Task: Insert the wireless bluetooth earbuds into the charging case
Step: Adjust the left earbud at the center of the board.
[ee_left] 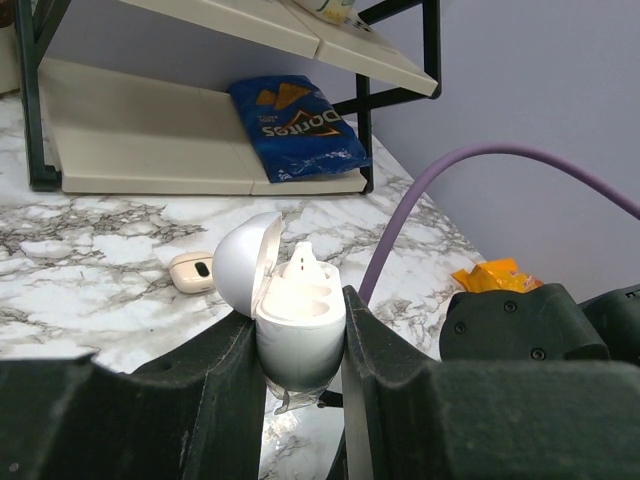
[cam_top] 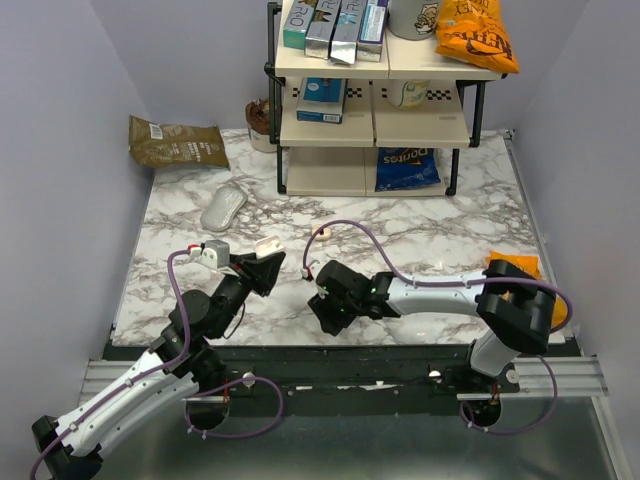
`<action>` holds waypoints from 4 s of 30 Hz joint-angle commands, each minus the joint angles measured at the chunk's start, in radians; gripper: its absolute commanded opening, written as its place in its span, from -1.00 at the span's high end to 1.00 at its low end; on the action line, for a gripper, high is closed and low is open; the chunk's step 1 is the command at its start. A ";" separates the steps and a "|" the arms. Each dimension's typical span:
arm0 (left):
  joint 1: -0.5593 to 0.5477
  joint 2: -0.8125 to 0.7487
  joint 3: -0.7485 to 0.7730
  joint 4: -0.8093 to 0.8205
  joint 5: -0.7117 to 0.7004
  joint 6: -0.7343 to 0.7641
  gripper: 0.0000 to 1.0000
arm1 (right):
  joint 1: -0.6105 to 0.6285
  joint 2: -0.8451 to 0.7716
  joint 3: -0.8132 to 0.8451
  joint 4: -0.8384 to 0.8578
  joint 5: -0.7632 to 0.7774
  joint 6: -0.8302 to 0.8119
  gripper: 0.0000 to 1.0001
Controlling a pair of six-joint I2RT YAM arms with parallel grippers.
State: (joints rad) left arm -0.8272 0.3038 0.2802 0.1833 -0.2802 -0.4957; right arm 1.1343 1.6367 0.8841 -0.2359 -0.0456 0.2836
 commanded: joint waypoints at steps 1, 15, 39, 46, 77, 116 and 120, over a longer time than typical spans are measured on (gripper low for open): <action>-0.006 -0.008 -0.006 -0.005 -0.022 -0.006 1.00 | 0.007 0.012 0.001 -0.023 0.039 0.017 -0.14; -0.006 -0.011 -0.004 -0.005 -0.025 -0.003 1.00 | 0.013 -0.182 -0.011 -0.006 0.066 -0.021 -0.27; -0.006 -0.015 -0.003 -0.018 -0.027 -0.003 1.00 | 0.056 -0.031 0.012 -0.031 0.003 -0.024 -0.23; -0.006 -0.014 -0.004 -0.016 -0.025 -0.003 1.00 | 0.058 -0.037 0.010 -0.022 0.024 -0.021 -0.24; -0.006 -0.023 -0.007 -0.021 -0.028 -0.009 1.00 | 0.053 0.009 0.044 -0.066 0.158 0.009 -0.23; -0.009 -0.026 -0.003 -0.024 -0.027 -0.003 1.00 | 0.058 -0.054 0.092 -0.062 0.076 -0.001 -0.22; -0.007 -0.032 -0.003 -0.027 -0.027 -0.003 1.00 | 0.059 -0.031 0.093 -0.051 0.052 0.009 -0.21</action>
State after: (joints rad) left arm -0.8284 0.2893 0.2802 0.1719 -0.2886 -0.4988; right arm 1.1839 1.5768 0.9550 -0.2901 0.0582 0.2878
